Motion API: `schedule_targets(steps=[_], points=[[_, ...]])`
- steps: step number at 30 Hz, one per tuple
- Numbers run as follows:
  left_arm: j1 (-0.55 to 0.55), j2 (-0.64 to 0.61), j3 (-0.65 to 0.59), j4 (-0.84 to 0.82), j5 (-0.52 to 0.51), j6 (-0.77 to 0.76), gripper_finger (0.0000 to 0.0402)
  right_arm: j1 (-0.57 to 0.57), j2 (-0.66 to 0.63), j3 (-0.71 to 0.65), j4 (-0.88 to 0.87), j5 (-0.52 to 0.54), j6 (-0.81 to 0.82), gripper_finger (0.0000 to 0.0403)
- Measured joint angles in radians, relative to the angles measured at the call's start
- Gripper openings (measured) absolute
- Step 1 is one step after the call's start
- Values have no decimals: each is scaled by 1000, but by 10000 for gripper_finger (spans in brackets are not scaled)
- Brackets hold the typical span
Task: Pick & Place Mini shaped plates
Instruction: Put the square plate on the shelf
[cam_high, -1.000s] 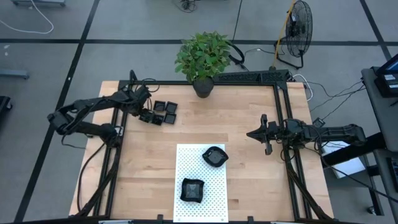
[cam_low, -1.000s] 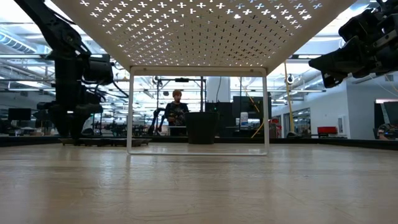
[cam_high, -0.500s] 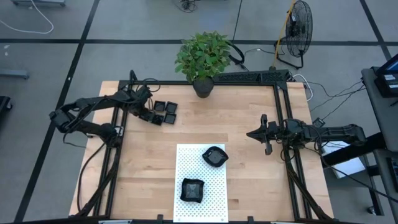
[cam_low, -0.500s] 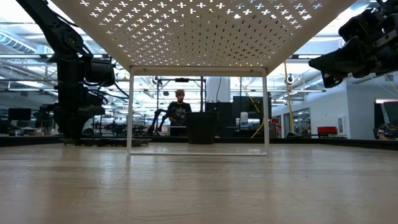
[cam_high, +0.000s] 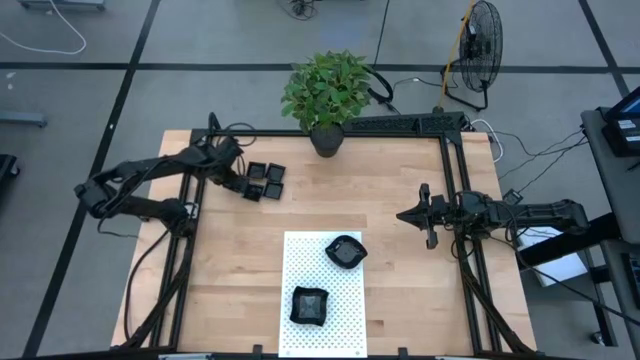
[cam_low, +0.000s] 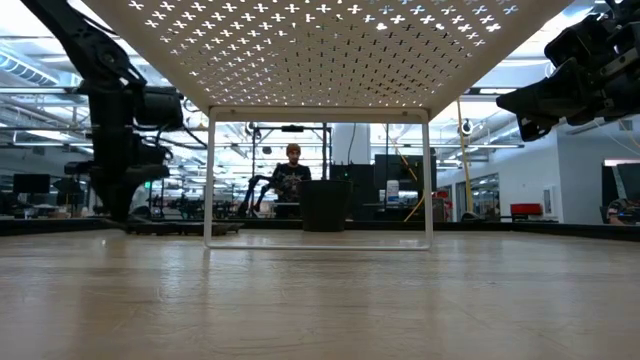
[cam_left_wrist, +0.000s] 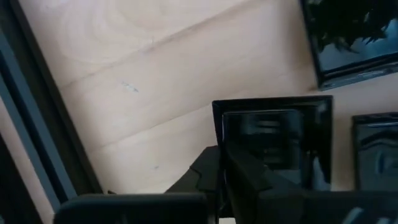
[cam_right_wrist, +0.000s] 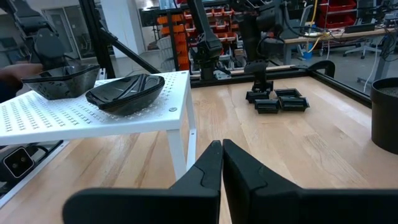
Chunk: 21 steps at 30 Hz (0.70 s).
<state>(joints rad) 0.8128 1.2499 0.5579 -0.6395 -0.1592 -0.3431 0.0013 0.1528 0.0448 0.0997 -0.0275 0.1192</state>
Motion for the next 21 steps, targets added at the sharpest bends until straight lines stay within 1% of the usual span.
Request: schedule_targets(steps=[4, 13, 21], points=[[-11, -70, 0, -1, 0, -2, 4, 0, 0, 0, 0, 0, 0, 0], [-71, -276, 0, -1, -1, -7, 6, 0, 0, 0, 0, 0, 0, 0], [-158, -438, 0, 23, 3, -25, 7, 0, 0, 0, 0, 0, 0, 0]])
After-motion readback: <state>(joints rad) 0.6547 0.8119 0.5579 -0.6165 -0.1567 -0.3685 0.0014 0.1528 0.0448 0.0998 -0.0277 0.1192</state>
